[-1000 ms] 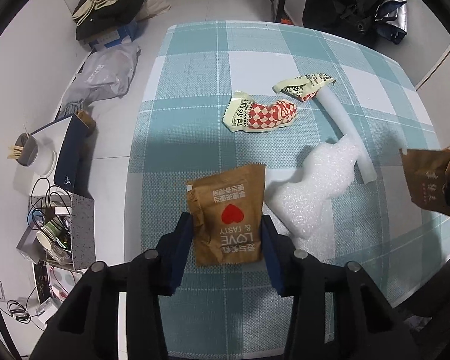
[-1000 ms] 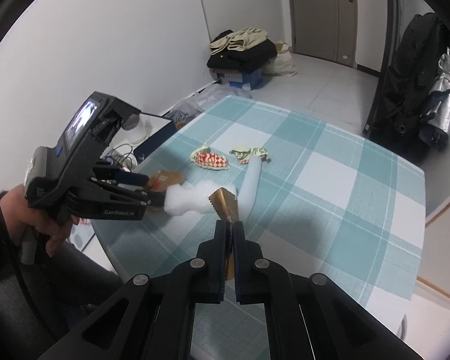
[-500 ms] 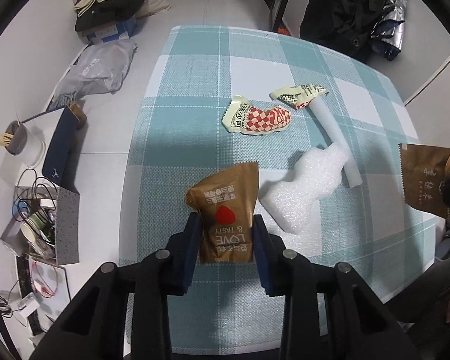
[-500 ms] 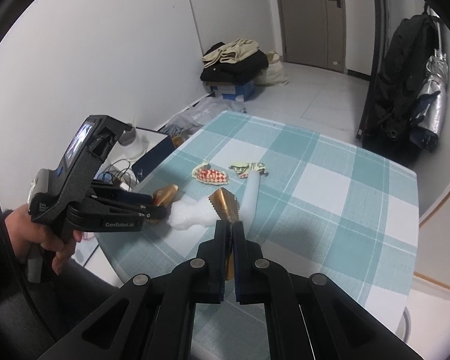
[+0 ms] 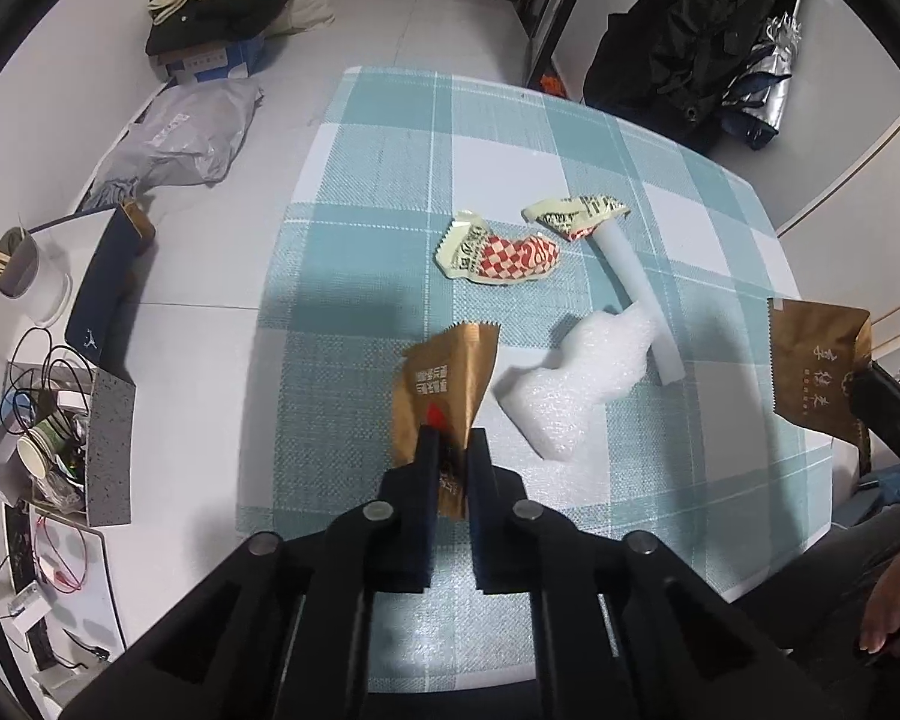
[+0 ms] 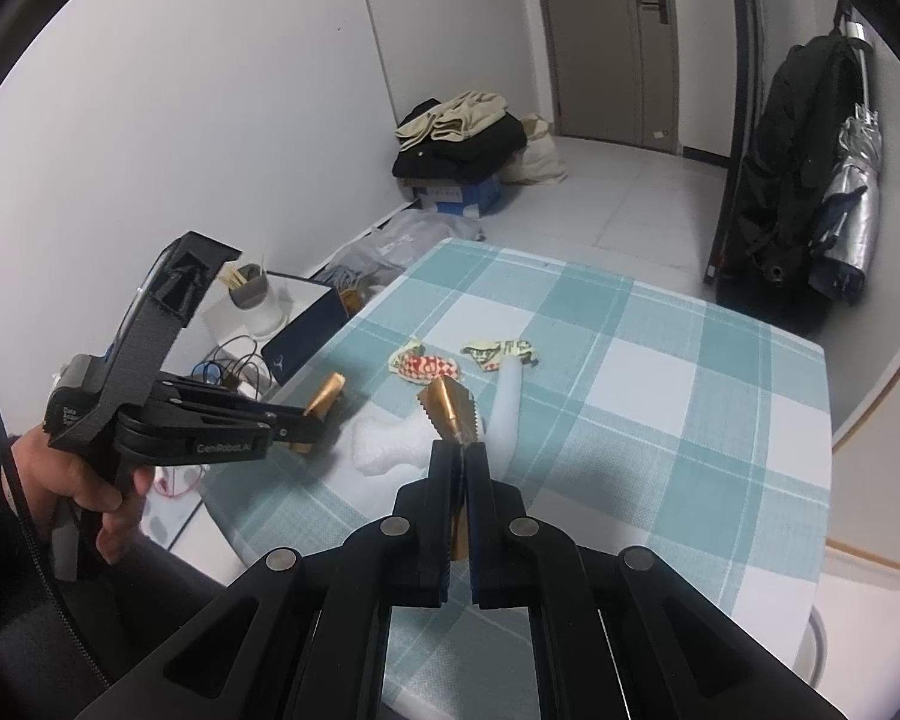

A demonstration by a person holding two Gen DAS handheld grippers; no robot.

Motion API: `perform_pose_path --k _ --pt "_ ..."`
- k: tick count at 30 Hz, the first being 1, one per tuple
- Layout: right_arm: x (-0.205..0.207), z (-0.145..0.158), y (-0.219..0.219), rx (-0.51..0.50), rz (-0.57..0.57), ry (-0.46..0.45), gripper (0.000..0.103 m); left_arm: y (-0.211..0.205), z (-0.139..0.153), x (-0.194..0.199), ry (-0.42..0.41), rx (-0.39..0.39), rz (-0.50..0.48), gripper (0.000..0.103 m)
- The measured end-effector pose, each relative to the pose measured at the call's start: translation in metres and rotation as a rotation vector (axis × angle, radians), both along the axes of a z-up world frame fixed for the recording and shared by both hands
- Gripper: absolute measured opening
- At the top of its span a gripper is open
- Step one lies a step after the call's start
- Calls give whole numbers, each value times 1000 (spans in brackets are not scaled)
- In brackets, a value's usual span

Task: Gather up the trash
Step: 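Carry both held brown packets over the white bin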

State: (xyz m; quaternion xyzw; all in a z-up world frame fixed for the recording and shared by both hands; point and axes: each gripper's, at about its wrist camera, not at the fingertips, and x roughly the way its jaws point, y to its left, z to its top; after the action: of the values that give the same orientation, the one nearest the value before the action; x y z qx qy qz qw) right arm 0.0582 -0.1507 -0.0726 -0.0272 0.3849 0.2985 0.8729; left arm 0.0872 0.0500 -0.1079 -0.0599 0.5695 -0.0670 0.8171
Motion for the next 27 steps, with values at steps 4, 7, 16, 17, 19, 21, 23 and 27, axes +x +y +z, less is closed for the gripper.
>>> perform_pose_path --k 4,7,16,17,19,21,23,27 --pt "-3 4 -5 21 -10 2 3 4 6 -4 -21 1 17 1" --pt "-8 6 -13 59 -26 20 3 7 11 -7 -29 -8 32 0" --pt "-28 51 -49 169 -50 -37 3 -9 58 -20 -144 -38 35 0" --pt "-30 56 -54 179 -53 -46 3 -14 63 -22 -158 -42 29 0" --pt "-36 70 -68 207 -55 -72 3 -29 78 -27 -201 -38 4 0" --pt "-44 83 -84 230 -56 -104 3 -48 94 -31 -260 -30 -25 0" --pt "-51 93 -97 241 -67 -132 3 -64 107 -33 -293 -37 -50 0" --pt "-65 114 -140 288 -132 -182 3 -103 131 -34 -359 -58 -117 0"
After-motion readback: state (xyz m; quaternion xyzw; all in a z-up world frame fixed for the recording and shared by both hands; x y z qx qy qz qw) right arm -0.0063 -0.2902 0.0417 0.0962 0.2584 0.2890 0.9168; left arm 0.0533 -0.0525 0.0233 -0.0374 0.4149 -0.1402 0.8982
